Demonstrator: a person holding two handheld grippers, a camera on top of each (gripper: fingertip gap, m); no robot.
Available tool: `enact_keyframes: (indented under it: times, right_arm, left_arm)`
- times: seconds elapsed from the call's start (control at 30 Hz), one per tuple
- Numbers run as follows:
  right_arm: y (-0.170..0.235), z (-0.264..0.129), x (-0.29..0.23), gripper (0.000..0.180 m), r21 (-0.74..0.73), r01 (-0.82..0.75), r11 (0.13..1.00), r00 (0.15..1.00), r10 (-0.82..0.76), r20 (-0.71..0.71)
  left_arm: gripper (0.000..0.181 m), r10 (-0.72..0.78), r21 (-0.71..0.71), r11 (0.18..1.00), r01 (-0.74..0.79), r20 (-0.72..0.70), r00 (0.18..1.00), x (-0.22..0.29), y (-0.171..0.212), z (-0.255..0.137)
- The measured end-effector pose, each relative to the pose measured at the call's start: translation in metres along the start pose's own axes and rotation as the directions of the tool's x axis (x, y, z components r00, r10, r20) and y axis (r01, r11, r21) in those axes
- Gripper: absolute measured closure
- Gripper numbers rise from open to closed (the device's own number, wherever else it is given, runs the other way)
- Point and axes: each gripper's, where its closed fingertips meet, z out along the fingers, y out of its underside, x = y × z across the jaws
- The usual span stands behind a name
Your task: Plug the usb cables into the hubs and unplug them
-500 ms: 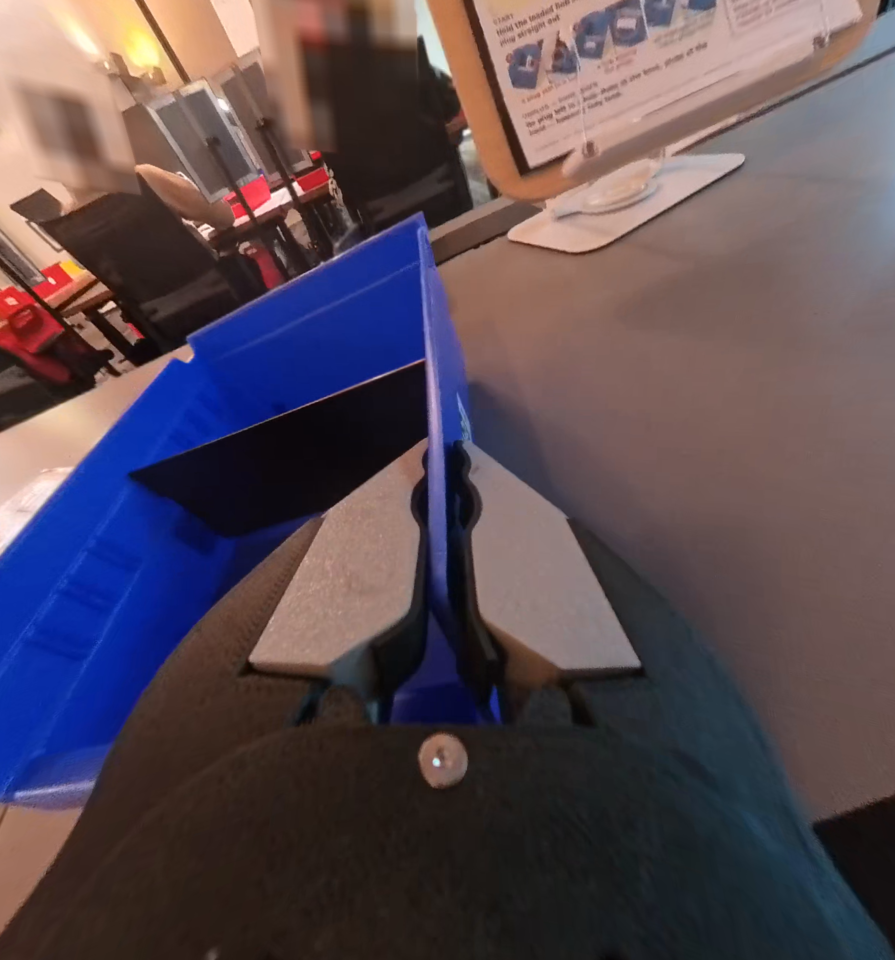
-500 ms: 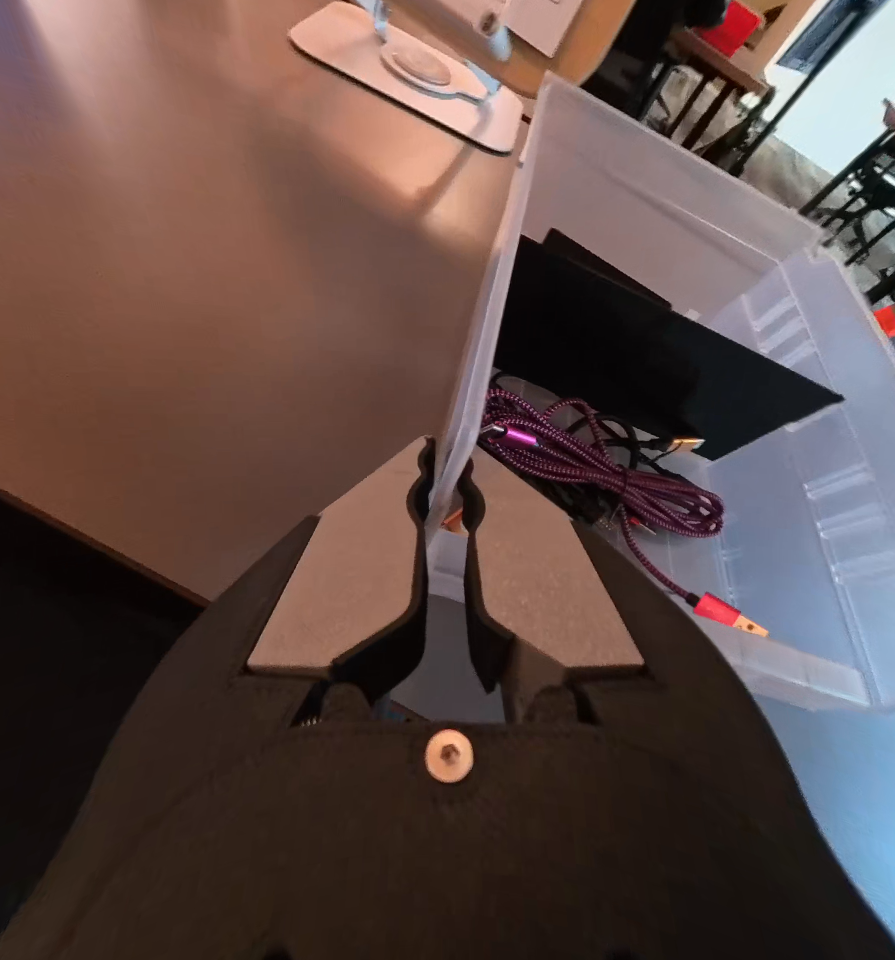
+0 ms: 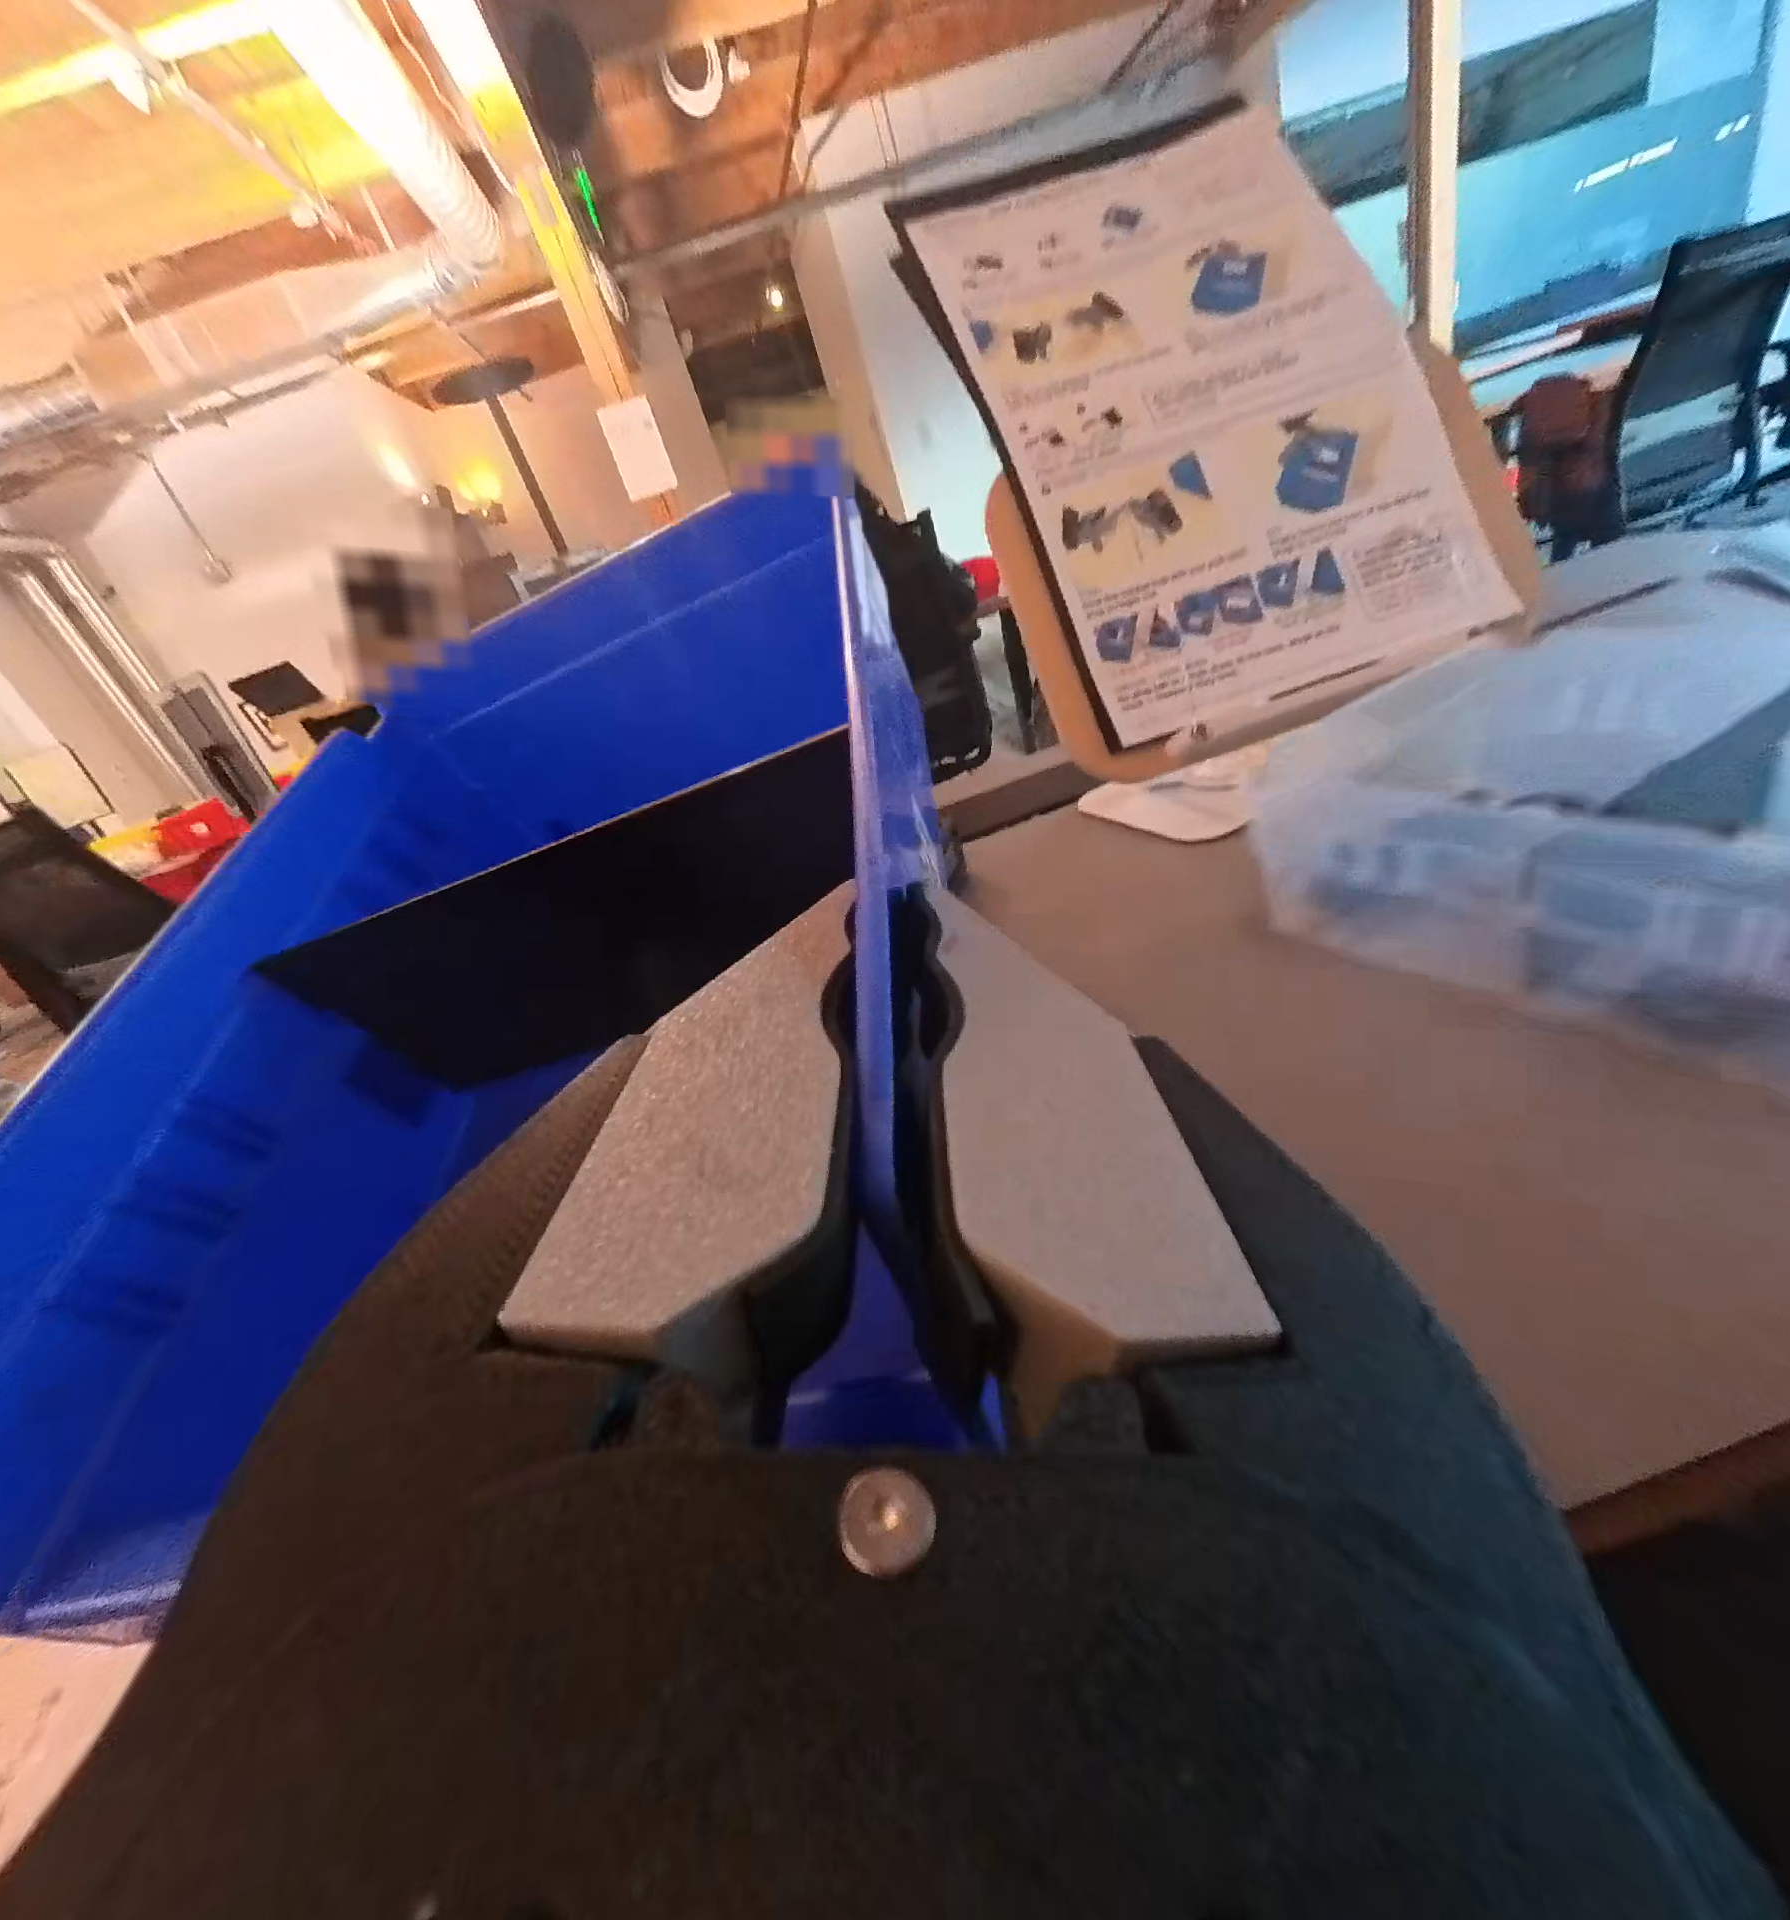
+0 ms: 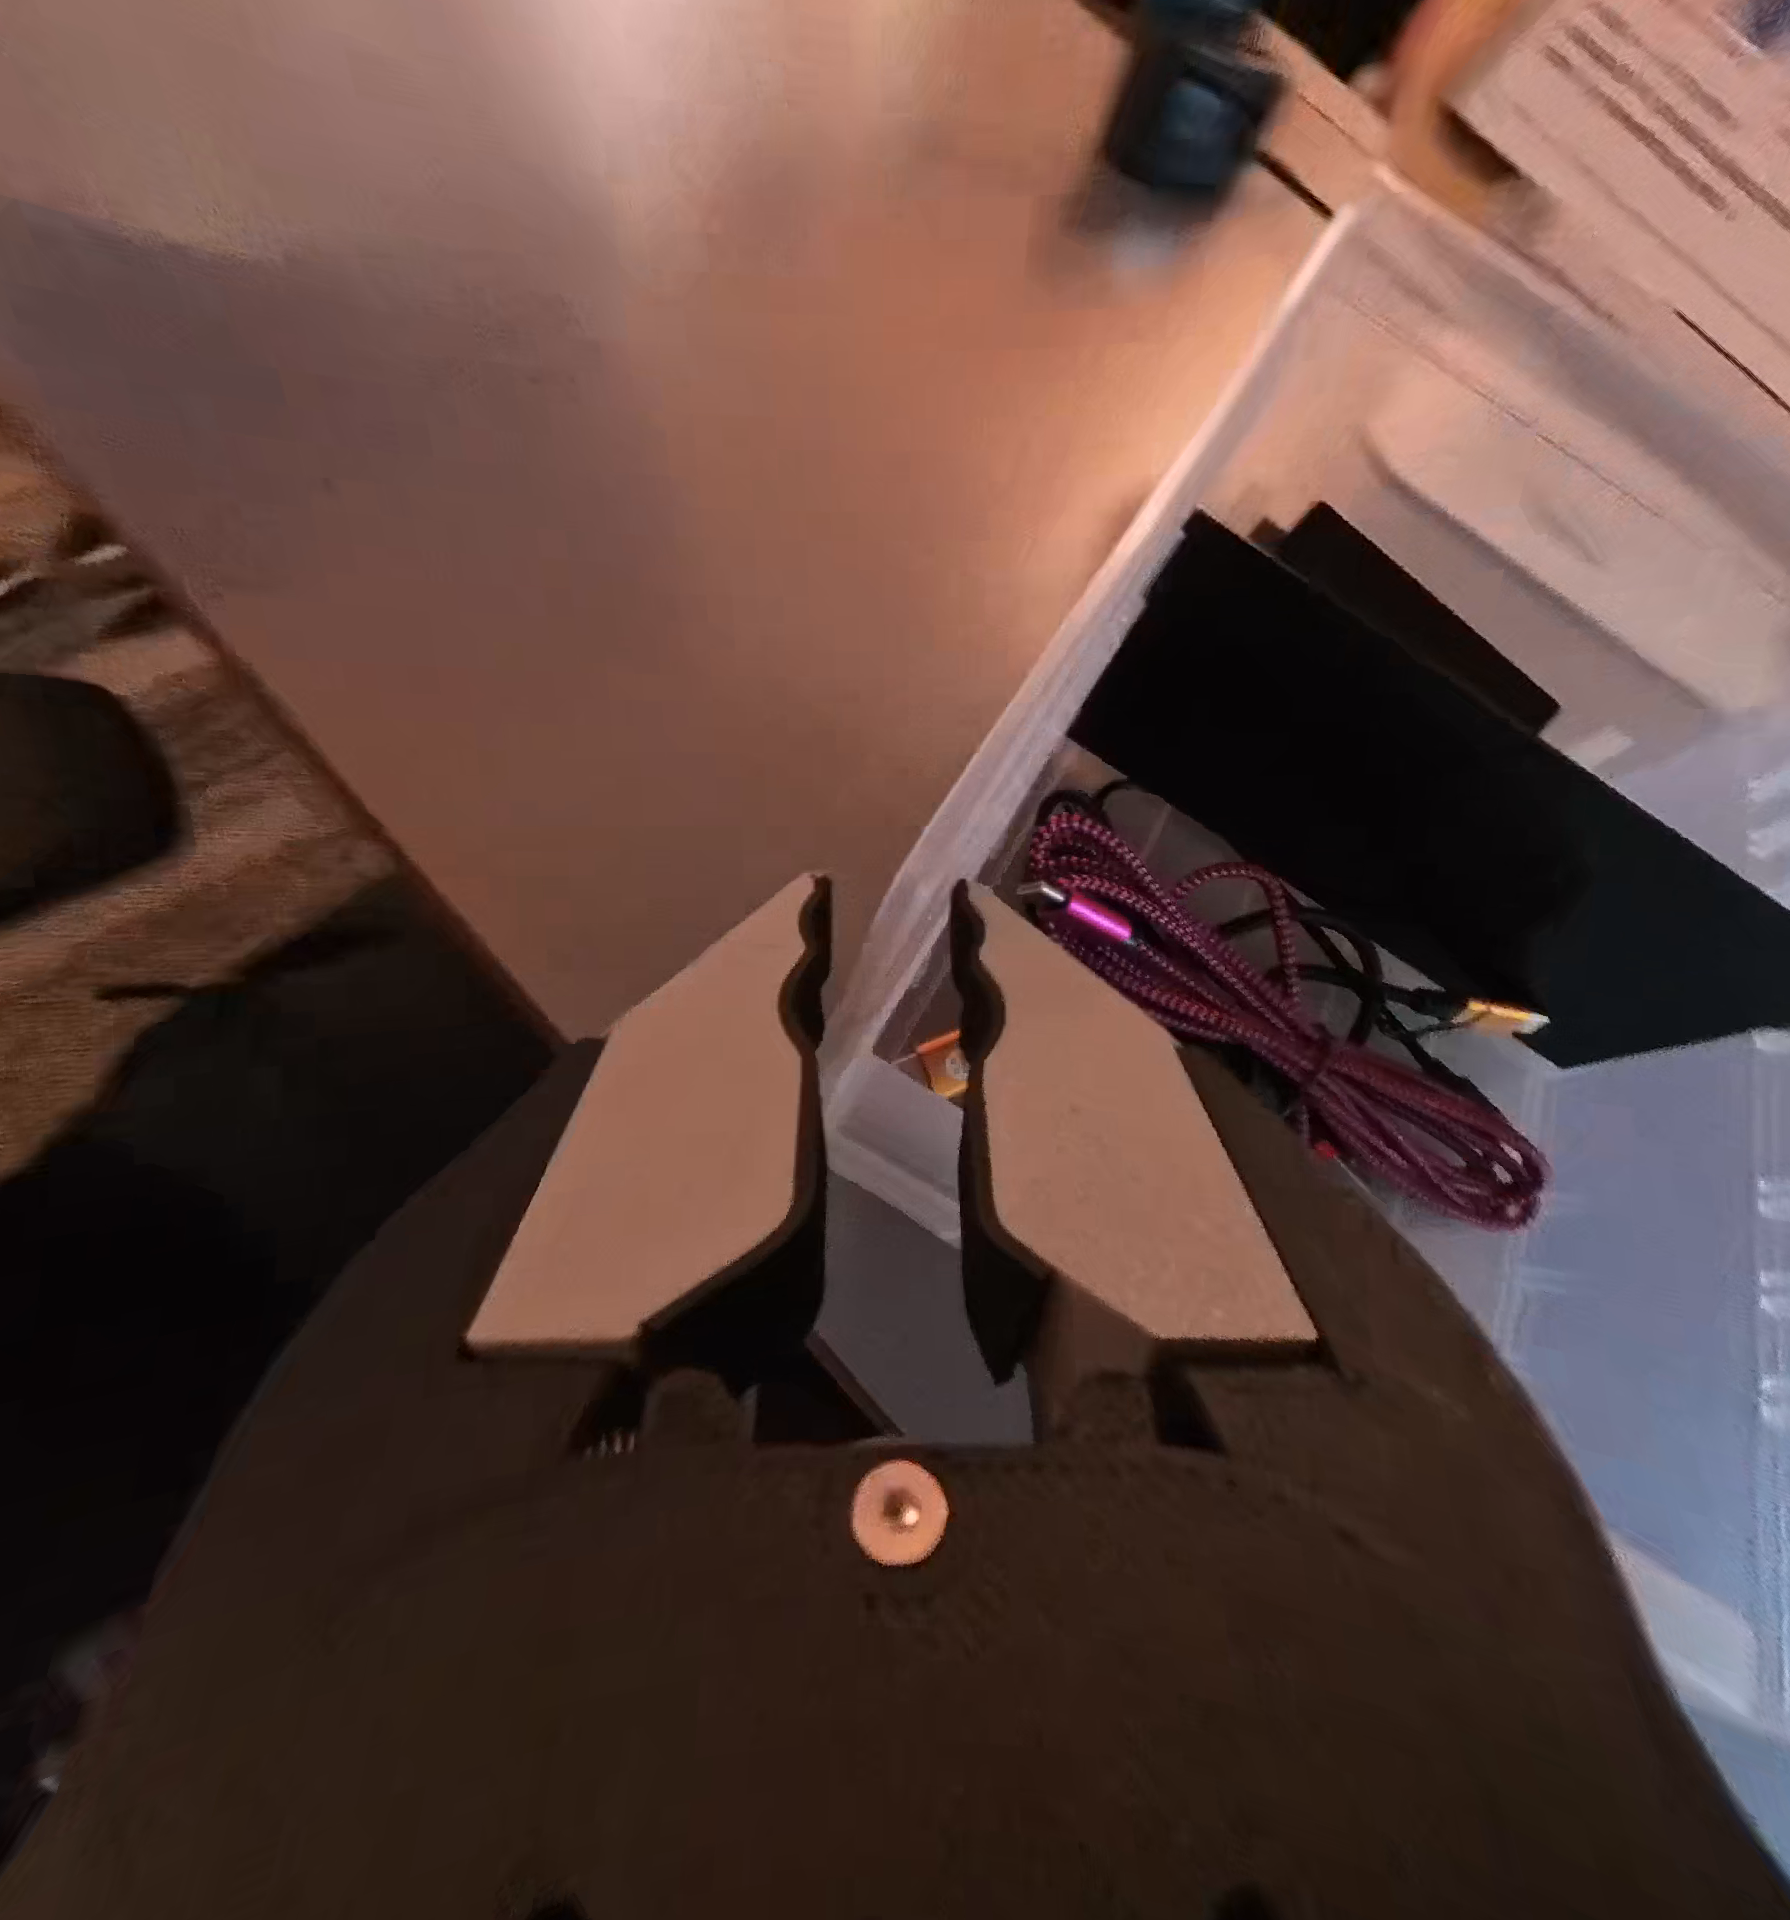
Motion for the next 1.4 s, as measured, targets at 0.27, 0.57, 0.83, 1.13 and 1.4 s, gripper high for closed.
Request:
enact_keyframes:
  times: [0.27,0.57,0.83,1.13,1.4]
  right_arm:
    - [-0.122,0.053,-0.152,0.129,0.138,0.023,0.99,0.945,-0.067,0.319]
    - [-0.113,-0.057,-0.056,0.123,0.336,0.004,0.942,0.964,-0.092,0.249]
    - [-0.048,-0.129,0.102,0.097,0.235,-0.057,0.97,0.998,0.064,-0.022]
    - [-0.016,-0.184,0.174,0.106,0.278,-0.155,0.948,0.976,0.19,-0.103]
    - [-0.02,-0.149,0.135,0.116,0.241,-0.049,0.969,0.999,0.046,0.016]
  left_arm:
    - [0.179,-0.105,0.033,0.994,0.102,0.092,0.99,-0.039,-0.008,-0.003]
    - [0.18,0.011,0.119,0.993,0.002,-0.109,0.994,0.037,-0.06,0.008]
    - [0.179,0.064,0.127,0.992,0.005,-0.534,0.843,0.241,-0.085,0.044]
    - [0.176,-0.044,-0.074,0.997,-0.007,-0.66,0.75,0.4,-0.006,0.114]
    - [0.118,-0.181,-0.183,0.981,0.06,-0.769,0.613,0.418,-0.005,0.085]
